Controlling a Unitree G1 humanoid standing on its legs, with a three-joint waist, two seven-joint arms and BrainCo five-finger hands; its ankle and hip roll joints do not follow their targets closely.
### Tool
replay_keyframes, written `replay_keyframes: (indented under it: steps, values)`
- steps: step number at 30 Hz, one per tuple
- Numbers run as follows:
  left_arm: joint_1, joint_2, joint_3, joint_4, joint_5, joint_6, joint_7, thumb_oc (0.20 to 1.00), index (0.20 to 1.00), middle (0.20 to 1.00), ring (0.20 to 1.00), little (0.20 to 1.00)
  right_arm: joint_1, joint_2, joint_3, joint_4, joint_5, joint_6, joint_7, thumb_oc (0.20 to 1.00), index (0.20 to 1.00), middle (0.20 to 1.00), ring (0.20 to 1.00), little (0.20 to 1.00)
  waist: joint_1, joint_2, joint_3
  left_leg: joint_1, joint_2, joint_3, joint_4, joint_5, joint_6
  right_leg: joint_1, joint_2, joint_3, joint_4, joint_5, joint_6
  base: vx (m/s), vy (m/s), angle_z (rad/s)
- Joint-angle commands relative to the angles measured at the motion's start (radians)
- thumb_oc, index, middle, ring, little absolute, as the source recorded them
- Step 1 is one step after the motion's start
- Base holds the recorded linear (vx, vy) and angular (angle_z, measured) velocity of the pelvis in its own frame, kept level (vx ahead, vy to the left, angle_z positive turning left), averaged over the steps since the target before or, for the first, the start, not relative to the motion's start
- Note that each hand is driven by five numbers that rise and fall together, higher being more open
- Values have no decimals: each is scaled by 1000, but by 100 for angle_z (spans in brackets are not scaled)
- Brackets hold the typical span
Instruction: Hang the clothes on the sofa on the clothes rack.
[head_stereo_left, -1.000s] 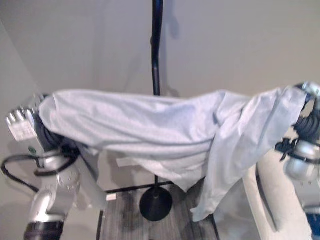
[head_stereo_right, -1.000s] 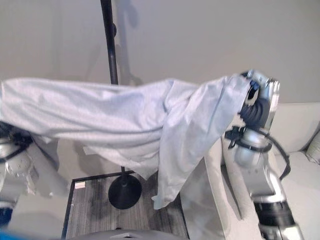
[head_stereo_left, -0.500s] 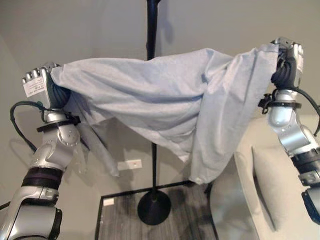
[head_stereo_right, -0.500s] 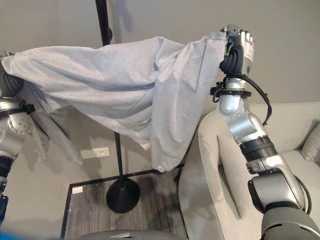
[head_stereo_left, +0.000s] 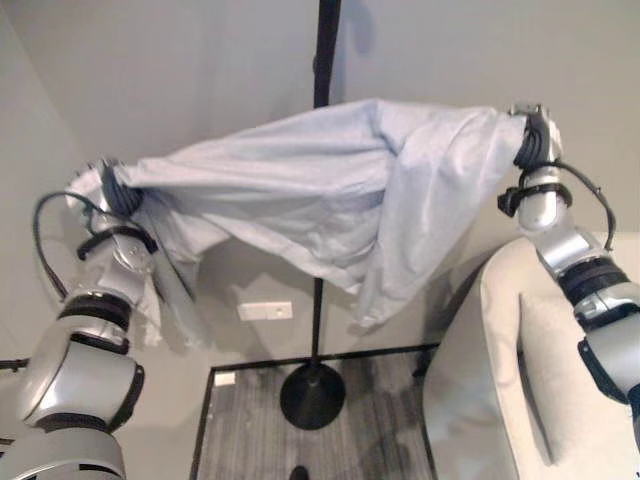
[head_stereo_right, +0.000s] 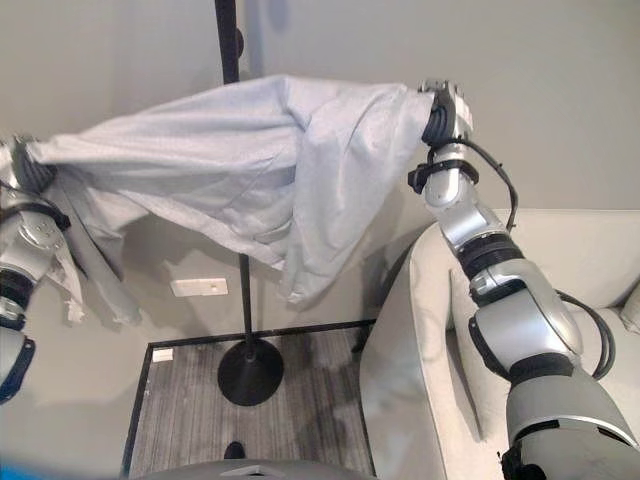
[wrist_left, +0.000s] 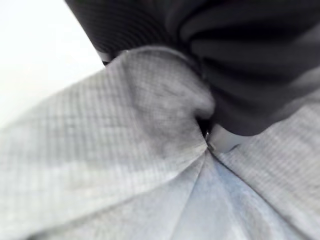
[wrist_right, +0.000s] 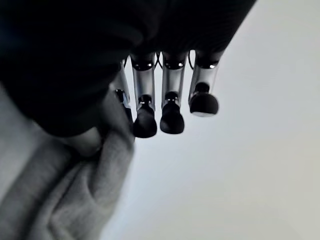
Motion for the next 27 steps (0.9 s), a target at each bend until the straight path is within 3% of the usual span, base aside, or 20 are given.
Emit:
replay_keyframes:
  steps: [1, 6, 14, 15, 16, 17, 18, 20, 21, 22, 23, 27]
  values:
    - [44, -25, 52, 48, -61, 14, 6, 200, 200, 200, 200, 200, 12, -76, -45, 76, 58, 14, -9, 200, 200, 200, 200, 200, 43, 53, -1, 77, 171, 5, 6, -78, -128, -8, -15, -3, 27, -99, 17, -14, -27, 8]
    - [326, -189, 170, -116, -130, -28, 25, 200, 200, 200, 200, 200, 246, -6, -121, 2, 67, 3, 10, 200, 200, 200, 200, 200, 52, 51, 19, 72, 174, -4, 6, -76, -125, -3, -4, -15, 20, -104, 5, -14, -22, 9]
    - [589, -311, 275, -331, -200, -79, 21, 200, 200, 200, 200, 200, 477, 86, -222, -139, 98, -32, 10, 200, 200, 200, 200, 200, 57, 57, 22, 87, 173, -7, 6, -85, -121, 14, -2, -10, 13, -109, -1, 0, 0, 0]
    - [606, -330, 278, -337, -214, -90, 24, 875, 875, 875, 875, 875, 502, 104, -220, -158, 95, -38, 16, 200, 200, 200, 200, 200, 56, 59, 24, 89, 173, -8, 6, -85, -120, 16, -2, -10, 13, -110, -1, 0, 0, 0]
    - [621, -348, 284, -343, -242, -100, 24, 1000, 1000, 1000, 1000, 1000, 523, 122, -214, -174, 92, -40, 20, 200, 200, 200, 200, 200, 55, 60, 23, 90, 174, -8, 6, -86, -120, 17, -2, -10, 13, -110, -2, 0, 0, 0]
    - [630, -371, 291, -334, -289, -115, 11, 1000, 1000, 1000, 1000, 1000, 541, 140, -209, -185, 91, -42, 28, 200, 200, 200, 200, 200, 54, 62, 24, 90, 174, -8, 6, -85, -119, 17, -2, -9, 13, -109, -2, 0, 0, 0]
    - [649, -420, 319, -329, -445, -161, -23, 1000, 1000, 1000, 1000, 1000, 561, 170, -189, -206, 99, -45, 52, 200, 200, 200, 200, 200, 53, 67, 23, 91, 174, -8, 6, -85, -118, 17, -2, -6, 13, -109, -3, 0, 0, 0]
    - [664, -439, 333, -326, -496, -174, -34, 1000, 1000, 1000, 1000, 1000, 570, 184, -182, -215, 110, -47, 64, 200, 200, 200, 200, 200, 52, 68, 23, 93, 175, -8, 6, -87, -118, 17, -2, -5, 13, -108, -3, 0, 0, 0]
    - [678, -461, 342, -320, -537, -185, -49, 1000, 1000, 1000, 1000, 1000, 581, 209, -179, -224, 148, -54, 86, 395, 395, 395, 395, 395, 52, 70, 21, 93, 175, -7, 6, -88, -118, 17, -1, -2, 13, -108, -4, 0, 0, 0]
    - [696, -474, 345, -327, -574, -196, -66, 1000, 1000, 1000, 1000, 1000, 589, 225, -182, -227, 190, -60, 103, 799, 799, 799, 799, 799, 52, 71, 20, 93, 175, -5, 6, -88, -118, 17, -2, -1, 13, -108, -4, 0, 0, 0]
    - [708, -505, 344, -287, -626, -197, -101, 1000, 1000, 1000, 1000, 1000, 594, 253, -187, -227, 302, -83, 157, 1000, 1000, 1000, 1000, 1000, 52, 73, 19, 94, 176, -2, 6, -89, -118, 16, -3, 2, 13, -106, -3, -9, 8, -3]
    - [738, -544, 373, -220, -730, -205, -146, 1000, 1000, 1000, 1000, 1000, 601, 264, -201, -214, 383, -101, 197, 1000, 1000, 1000, 1000, 1000, 56, 78, 14, 99, 178, 5, 6, -91, -119, 16, -4, 5, 13, -103, -2, -7, 6, -2]
